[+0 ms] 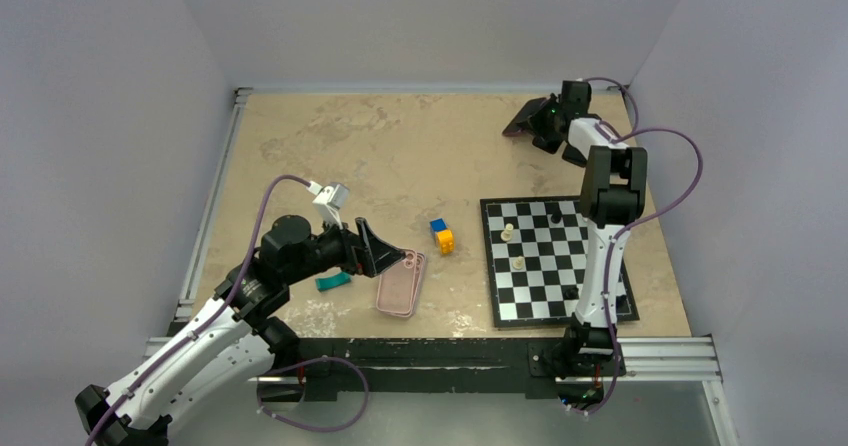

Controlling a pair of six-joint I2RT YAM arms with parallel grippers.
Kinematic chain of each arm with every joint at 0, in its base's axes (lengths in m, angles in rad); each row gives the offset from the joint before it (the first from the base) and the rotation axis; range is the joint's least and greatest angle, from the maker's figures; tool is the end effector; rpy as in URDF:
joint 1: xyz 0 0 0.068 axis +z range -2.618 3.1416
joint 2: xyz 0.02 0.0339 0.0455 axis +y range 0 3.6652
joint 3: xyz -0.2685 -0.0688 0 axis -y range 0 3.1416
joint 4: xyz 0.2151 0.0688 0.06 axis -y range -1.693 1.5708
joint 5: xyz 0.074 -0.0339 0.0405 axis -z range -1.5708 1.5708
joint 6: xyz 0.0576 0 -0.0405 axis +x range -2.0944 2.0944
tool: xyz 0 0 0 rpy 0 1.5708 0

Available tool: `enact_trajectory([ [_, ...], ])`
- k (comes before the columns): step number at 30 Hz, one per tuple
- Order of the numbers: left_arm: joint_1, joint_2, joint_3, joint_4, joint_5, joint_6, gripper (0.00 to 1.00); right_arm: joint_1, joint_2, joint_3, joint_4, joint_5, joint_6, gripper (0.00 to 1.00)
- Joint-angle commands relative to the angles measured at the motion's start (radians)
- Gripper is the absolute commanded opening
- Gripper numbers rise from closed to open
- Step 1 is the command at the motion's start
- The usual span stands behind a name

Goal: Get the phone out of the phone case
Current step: Place the phone at the center of the board.

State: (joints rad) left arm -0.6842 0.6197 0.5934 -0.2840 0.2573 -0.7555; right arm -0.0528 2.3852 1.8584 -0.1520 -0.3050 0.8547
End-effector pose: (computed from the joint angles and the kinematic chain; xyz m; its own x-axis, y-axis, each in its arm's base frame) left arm 0.1004 -0.1008 0.2842 -0.7201 -0.2683 -0.6399 0.4194 0.5664 -0.7095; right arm 0.5319 -0.0108 0.1605 -0.5497 0.7496 -0.3687 0.3528 0.6084 0.7109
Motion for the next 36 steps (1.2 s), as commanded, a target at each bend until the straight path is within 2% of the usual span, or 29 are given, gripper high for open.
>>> enact_trajectory([
  [1, -0.006, -0.002, 0.035, 0.022, -0.014, 0.018, 1.00, -0.013, 0.031, 0.080, 0.013, -0.035, 0.010, 0.07],
  [5, -0.006, -0.002, 0.019, 0.031, -0.011, 0.004, 1.00, -0.016, 0.040, 0.072, 0.030, -0.046, 0.013, 0.21],
  [11, -0.006, 0.000, 0.017, 0.035, -0.010, 0.005, 1.00, -0.018, 0.048, 0.092, -0.004, -0.031, -0.005, 0.35],
  [21, -0.005, 0.004, 0.021, 0.028, -0.009, 0.013, 1.00, -0.017, 0.013, 0.130, -0.117, 0.050, -0.148, 0.64],
  [28, -0.005, 0.008, 0.023, 0.017, -0.021, 0.024, 1.00, -0.015, -0.015, 0.202, -0.192, 0.073, -0.288, 0.71],
  [33, -0.005, 0.018, 0.034, 0.014, -0.025, 0.024, 1.00, -0.015, -0.045, 0.265, -0.236, 0.070, -0.326, 0.72],
  [36, -0.005, 0.021, 0.038, 0.014, -0.024, 0.018, 1.00, -0.016, -0.087, 0.269, -0.256, 0.063, -0.333, 0.76],
])
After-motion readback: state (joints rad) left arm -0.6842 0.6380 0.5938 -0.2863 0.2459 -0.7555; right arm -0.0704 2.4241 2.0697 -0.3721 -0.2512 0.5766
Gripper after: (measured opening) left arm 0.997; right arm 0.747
